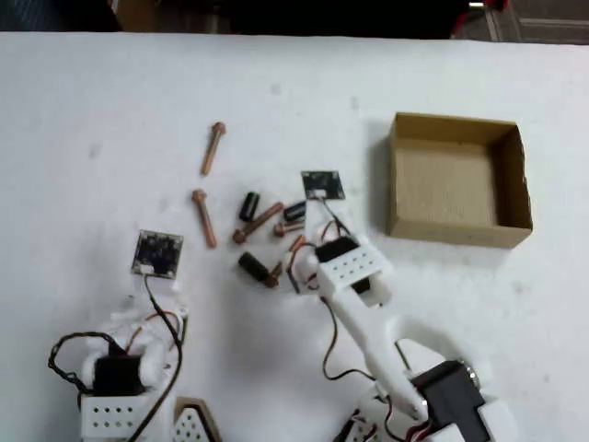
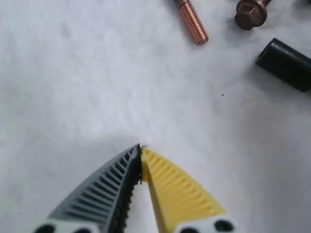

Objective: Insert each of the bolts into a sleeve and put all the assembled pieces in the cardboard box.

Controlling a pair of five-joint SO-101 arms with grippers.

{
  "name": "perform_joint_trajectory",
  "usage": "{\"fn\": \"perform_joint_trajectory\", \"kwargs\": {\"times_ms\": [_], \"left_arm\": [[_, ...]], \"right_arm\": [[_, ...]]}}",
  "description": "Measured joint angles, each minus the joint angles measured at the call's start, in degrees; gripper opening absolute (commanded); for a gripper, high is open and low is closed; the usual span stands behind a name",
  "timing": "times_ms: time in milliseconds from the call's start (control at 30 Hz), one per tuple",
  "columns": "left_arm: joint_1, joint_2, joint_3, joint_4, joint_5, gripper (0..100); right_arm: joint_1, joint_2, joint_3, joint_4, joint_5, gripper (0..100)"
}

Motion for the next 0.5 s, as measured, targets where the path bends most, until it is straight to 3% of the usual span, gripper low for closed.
{"fn": "perform_joint_trajectory", "kwargs": {"times_ms": [233,400,500], "left_arm": [[0.0,0.0,0.0,0.0,0.0,2],[0.0,0.0,0.0,0.0,0.0,2],[0.0,0.0,0.0,0.0,0.0,2]], "right_arm": [[0.0,0.0,4.0,-9.3,-0.5,38.3],[0.0,-0.1,5.7,-9.6,-8.7,38.3],[0.0,-0.6,6.8,-10.1,-9.9,38.3]]}}
